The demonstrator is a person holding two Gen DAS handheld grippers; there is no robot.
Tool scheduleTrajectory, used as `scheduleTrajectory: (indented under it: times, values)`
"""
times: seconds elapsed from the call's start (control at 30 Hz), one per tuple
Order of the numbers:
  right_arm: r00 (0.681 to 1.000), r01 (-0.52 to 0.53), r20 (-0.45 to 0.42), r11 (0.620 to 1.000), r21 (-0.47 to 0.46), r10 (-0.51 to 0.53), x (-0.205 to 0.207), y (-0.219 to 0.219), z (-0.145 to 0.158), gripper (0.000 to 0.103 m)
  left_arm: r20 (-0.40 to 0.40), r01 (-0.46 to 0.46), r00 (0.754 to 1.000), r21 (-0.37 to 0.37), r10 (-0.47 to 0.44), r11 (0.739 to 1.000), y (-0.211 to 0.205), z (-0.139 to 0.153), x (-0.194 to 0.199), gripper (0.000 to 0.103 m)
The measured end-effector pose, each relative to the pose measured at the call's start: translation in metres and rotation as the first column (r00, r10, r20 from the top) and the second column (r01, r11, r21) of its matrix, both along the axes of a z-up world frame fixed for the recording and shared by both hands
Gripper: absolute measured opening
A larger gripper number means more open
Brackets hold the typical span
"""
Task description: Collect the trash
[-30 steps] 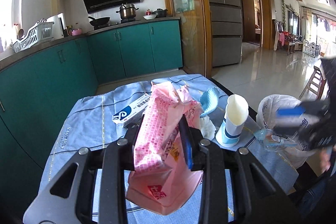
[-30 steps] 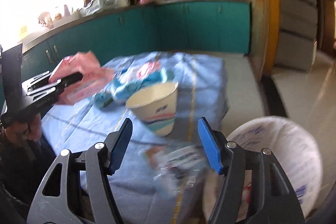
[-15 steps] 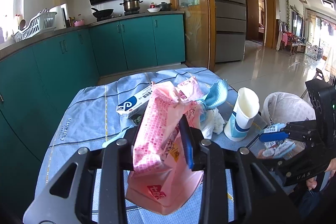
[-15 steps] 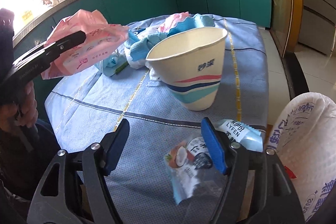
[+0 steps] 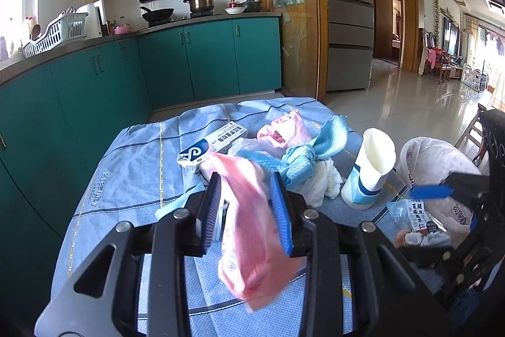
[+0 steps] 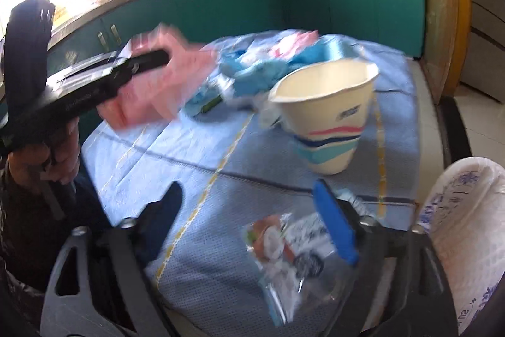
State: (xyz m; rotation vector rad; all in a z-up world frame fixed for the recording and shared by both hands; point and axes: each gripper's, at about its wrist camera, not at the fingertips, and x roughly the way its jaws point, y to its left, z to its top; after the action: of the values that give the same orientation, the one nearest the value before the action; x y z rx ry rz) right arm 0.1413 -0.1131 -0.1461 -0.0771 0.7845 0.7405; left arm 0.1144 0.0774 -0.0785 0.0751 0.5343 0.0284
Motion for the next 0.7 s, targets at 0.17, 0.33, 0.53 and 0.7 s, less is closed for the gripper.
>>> scheduleTrajectory:
  times: [0.17,0.33,0.53,0.7]
  values:
    - [0.999,0.041,-0.032,0.997,-0.065,-0.043,0.007,0.002,-0.013,0.097,-0.014,0.008,1.0,0.003,-0.008,1.0,-0.002,-0.002,0.002,0.03]
    - [0.998,0.055,-0.01,0.987,-0.15,-0.058,0.006,0.015,-0.023,0.097,-0.058,0.019,0.998,-0.045,-0.022,0.999,0.008,-0.005,0.007,0.037]
    - [0.995,0.095,0.006,0.97,-0.222,-0.096,0.006,0.015,-0.03,0.097,-0.189,0.02,0.981,-0.098,-0.038,0.995,0.031,-0.023,0.016,0.076]
    - [0.995,0.097,-0.009,0.966,-0.239,-0.102,0.007,0.015,-0.036,0.097,-0.3,0.043,0.952,-0.066,-0.061,0.997,0.018,-0.053,0.026,0.078]
